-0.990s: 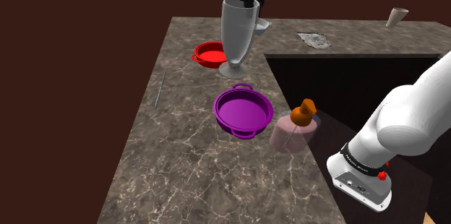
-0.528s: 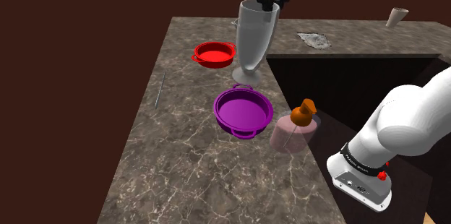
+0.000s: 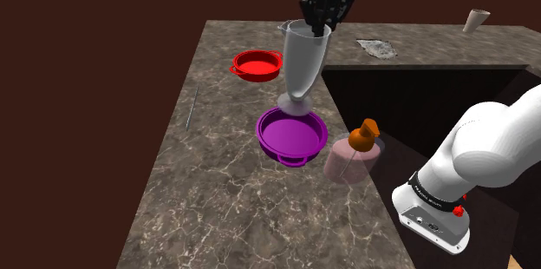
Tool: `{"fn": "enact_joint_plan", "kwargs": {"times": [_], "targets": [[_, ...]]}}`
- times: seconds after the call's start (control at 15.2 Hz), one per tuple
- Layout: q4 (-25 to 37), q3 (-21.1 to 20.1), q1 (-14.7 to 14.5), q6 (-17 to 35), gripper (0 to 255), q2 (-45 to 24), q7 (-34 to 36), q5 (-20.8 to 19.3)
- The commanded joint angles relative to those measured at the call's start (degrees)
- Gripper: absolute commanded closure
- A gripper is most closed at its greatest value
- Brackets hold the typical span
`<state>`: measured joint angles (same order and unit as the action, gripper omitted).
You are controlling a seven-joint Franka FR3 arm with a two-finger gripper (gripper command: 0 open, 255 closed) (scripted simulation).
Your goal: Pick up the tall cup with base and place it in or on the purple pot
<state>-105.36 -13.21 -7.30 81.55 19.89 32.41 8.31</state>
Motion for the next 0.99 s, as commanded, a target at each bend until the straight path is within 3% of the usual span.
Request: {"fn": "enact_joint_plan", "kwargs": {"times": [0.0,0.92], "targets": [[-1.9,-0.1,0.0,1.6,255,0.4,-0.2,0.1],[-14.7,-0.5,-0.4,12.3,255,2.5,-1.2,0.7]]}}
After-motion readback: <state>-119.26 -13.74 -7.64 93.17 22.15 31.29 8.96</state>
